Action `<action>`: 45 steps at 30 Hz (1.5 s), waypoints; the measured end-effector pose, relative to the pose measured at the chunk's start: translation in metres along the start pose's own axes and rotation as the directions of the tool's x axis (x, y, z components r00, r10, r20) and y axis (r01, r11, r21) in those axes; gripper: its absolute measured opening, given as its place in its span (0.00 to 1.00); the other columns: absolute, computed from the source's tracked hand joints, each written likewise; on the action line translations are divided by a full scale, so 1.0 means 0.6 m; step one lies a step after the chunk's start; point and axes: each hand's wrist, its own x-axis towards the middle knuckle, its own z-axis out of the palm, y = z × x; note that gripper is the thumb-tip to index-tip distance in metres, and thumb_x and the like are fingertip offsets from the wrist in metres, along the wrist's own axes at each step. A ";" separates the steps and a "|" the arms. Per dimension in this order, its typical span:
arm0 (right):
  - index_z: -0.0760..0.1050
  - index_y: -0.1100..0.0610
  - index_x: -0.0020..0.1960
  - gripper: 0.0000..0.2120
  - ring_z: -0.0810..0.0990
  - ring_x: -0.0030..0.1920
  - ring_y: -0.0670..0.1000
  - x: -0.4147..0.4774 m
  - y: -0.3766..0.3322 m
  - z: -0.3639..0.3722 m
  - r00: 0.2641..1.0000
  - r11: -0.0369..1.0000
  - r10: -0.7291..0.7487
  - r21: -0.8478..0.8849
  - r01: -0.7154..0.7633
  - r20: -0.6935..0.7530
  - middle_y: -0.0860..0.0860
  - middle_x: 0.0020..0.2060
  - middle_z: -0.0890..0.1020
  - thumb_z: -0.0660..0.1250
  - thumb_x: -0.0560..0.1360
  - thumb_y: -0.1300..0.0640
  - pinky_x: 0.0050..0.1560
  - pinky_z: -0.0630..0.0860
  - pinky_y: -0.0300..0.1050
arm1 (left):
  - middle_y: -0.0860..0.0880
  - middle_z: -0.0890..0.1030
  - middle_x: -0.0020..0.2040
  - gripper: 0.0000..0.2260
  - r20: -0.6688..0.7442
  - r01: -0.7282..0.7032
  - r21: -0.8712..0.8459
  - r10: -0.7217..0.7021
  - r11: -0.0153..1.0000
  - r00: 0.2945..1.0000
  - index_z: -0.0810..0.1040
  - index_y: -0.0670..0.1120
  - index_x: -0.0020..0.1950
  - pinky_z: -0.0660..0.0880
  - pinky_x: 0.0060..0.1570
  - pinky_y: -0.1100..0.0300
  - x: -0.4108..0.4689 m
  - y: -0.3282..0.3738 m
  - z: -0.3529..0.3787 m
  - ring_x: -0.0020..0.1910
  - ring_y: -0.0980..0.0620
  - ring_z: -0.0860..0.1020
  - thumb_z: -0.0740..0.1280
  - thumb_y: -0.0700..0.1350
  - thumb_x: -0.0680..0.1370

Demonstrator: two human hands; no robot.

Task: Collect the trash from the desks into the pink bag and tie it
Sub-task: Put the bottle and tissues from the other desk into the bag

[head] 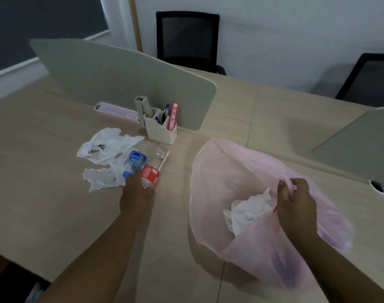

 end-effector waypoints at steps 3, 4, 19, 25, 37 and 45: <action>0.69 0.53 0.55 0.11 0.80 0.38 0.56 0.013 -0.010 -0.001 0.999 1.000 0.029 -0.007 -0.030 -0.035 0.53 0.39 0.80 0.54 0.81 0.47 0.42 0.78 0.52 | 0.44 0.75 0.59 0.30 -0.010 -0.169 -0.095 0.169 0.981 0.986 0.67 0.48 0.71 0.75 0.42 0.55 -0.009 0.005 -0.020 0.48 0.46 0.76 0.75 0.46 0.72; 0.69 0.53 0.55 0.11 0.80 0.38 0.56 0.018 -0.012 -0.004 0.998 0.999 0.041 -0.010 -0.042 -0.054 0.53 0.39 0.80 0.53 0.81 0.47 0.42 0.78 0.52 | 0.47 0.75 0.58 0.30 0.007 -0.201 -0.156 0.204 0.967 0.979 0.67 0.51 0.71 0.73 0.38 0.58 -0.014 0.009 -0.032 0.47 0.50 0.76 0.76 0.46 0.71; 0.70 0.55 0.50 0.11 0.76 0.33 0.47 0.002 -0.036 0.027 0.999 0.995 -0.004 -0.103 0.000 -0.038 0.48 0.35 0.77 0.53 0.82 0.50 0.32 0.68 0.41 | 0.56 0.77 0.62 0.27 0.519 -0.337 -0.401 0.514 0.852 0.683 0.75 0.56 0.67 0.76 0.54 0.58 -0.074 0.178 0.089 0.54 0.55 0.76 0.77 0.55 0.69; 0.72 0.55 0.53 0.11 0.79 0.34 0.49 -0.019 -0.048 0.078 0.998 0.994 -0.043 -0.094 0.048 0.053 0.49 0.36 0.79 0.54 0.82 0.51 0.35 0.78 0.48 | 0.42 0.74 0.65 0.26 -0.156 -0.399 0.168 0.424 0.902 0.892 0.74 0.49 0.67 0.69 0.56 0.46 0.052 0.055 0.012 0.62 0.38 0.68 0.73 0.57 0.71; 0.71 0.57 0.46 0.11 0.73 0.33 0.44 -0.006 -0.060 0.077 0.998 0.996 0.023 -0.088 -0.028 -0.058 0.47 0.32 0.74 0.54 0.83 0.55 0.31 0.64 0.38 | 0.48 0.75 0.55 0.26 0.102 -0.115 -0.343 0.158 0.932 0.982 0.66 0.50 0.61 0.72 0.36 0.62 0.084 0.008 -0.042 0.43 0.53 0.78 0.78 0.45 0.70; 0.69 0.56 0.45 0.12 0.72 0.32 0.44 0.006 -0.072 0.078 0.993 0.997 0.052 -0.055 -0.058 -0.106 0.46 0.32 0.73 0.53 0.83 0.53 0.31 0.64 0.39 | 0.58 0.80 0.57 0.25 0.595 -0.193 -0.546 0.540 0.815 0.595 0.75 0.59 0.60 0.79 0.48 0.64 -0.062 0.137 0.049 0.49 0.59 0.81 0.79 0.54 0.66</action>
